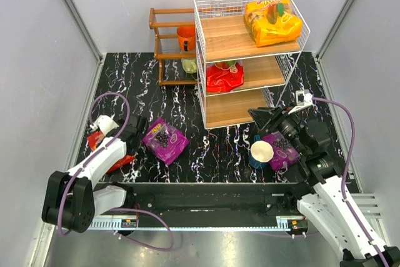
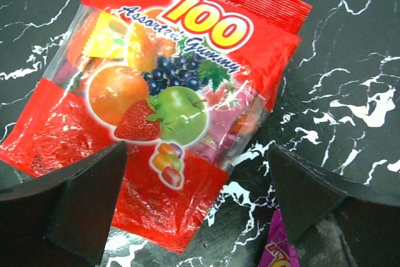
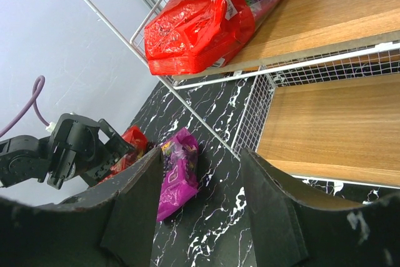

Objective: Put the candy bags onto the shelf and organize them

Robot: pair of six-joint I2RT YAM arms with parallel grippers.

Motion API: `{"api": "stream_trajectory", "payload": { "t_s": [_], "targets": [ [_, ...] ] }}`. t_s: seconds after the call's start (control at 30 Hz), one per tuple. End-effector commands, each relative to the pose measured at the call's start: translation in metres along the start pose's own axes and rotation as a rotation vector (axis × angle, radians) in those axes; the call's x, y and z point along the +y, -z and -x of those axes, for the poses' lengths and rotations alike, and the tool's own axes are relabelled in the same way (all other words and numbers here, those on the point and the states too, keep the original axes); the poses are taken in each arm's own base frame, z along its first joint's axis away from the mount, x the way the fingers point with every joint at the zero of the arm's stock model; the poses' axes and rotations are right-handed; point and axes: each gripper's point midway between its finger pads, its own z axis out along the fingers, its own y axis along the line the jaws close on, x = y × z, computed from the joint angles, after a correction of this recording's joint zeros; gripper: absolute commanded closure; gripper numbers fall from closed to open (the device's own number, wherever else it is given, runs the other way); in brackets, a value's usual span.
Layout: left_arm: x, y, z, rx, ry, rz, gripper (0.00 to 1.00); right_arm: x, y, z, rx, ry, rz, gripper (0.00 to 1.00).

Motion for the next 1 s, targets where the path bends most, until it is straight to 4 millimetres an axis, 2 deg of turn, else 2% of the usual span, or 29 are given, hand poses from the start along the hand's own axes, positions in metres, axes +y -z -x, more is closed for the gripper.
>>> {"api": "stream_trajectory", "payload": {
  "t_s": [0.0,0.03,0.07,0.1,0.13,0.17,0.27,0.3,0.37,0.4,0.47,0.5,0.53,0.57,0.63,0.67,0.73,0.77,0.83,0.87,0.93,0.97],
  "targets": [
    [0.006,-0.006,0.002,0.007,0.066,0.019,0.01,0.006,0.002,0.003,-0.003,-0.003,0.019,0.39],
    [0.012,-0.011,-0.004,0.032,0.058,0.030,0.02,0.007,0.002,0.003,-0.001,-0.005,0.022,0.39],
    [0.005,-0.014,-0.004,0.043,0.098,-0.005,0.05,0.006,0.002,0.002,-0.001,-0.008,0.020,0.39],
    [0.014,-0.021,-0.018,0.098,0.116,0.004,0.08,0.006,0.002,0.001,-0.001,-0.010,0.020,0.39],
    [0.011,-0.025,-0.018,0.107,0.140,-0.019,0.11,0.007,0.003,0.002,-0.008,-0.013,0.023,0.39],
    [0.014,-0.026,-0.018,0.116,0.155,-0.016,0.19,0.006,0.003,0.000,-0.003,-0.019,0.024,0.39],
    [0.016,-0.030,-0.017,0.127,0.174,-0.022,0.37,0.006,0.004,0.000,-0.008,-0.022,0.023,0.39],
    [0.016,-0.031,-0.018,0.131,0.176,-0.023,0.47,0.006,0.005,0.000,-0.010,-0.022,0.023,0.39],
    [0.015,-0.031,-0.017,0.128,0.168,-0.028,0.58,0.007,0.006,0.001,-0.013,-0.016,0.023,0.39],
    [0.014,-0.030,-0.016,0.128,0.167,-0.034,0.81,0.007,0.006,0.002,-0.016,-0.014,0.021,0.39],
    [0.009,-0.028,-0.012,0.123,0.157,-0.059,0.89,0.007,0.007,0.003,-0.015,-0.010,0.018,0.39],
    [0.003,-0.024,-0.008,0.130,0.141,-0.089,0.99,0.006,0.007,0.003,-0.015,-0.009,0.015,0.39],
    [-0.005,-0.020,-0.001,0.125,0.153,-0.131,1.00,0.005,0.007,0.001,-0.012,-0.010,0.015,0.39],
    [-0.014,-0.013,-0.001,0.149,0.150,-0.182,1.00,0.005,0.007,0.001,-0.014,-0.010,0.014,0.39],
    [-0.036,0.004,0.019,0.125,0.161,-0.303,1.00,0.004,0.007,-0.001,-0.013,-0.020,0.015,0.39],
    [-0.046,0.016,0.021,0.136,0.153,-0.369,1.00,0.003,0.006,-0.002,-0.011,-0.024,0.016,0.39],
    [-0.065,0.044,0.046,0.084,0.142,-0.487,1.00,0.006,0.005,-0.002,-0.013,-0.034,0.027,0.39],
    [-0.079,0.068,0.058,0.056,0.127,-0.568,1.00,0.006,0.004,-0.003,-0.007,-0.035,0.028,0.39],
    [-0.085,0.096,0.068,0.030,0.089,-0.637,1.00,0.007,0.004,0.000,-0.014,-0.033,0.032,0.39],
    [-0.094,0.121,0.075,0.008,0.071,-0.696,1.00,0.006,0.004,0.000,-0.015,-0.030,0.028,0.40],
    [-0.094,0.140,0.074,0.002,0.023,-0.724,1.00,0.006,0.004,0.001,-0.016,-0.026,0.024,0.40],
    [-0.098,0.160,0.075,-0.016,0.005,-0.768,1.00,0.007,0.005,0.002,-0.019,-0.024,0.025,0.39]
  ]
}}
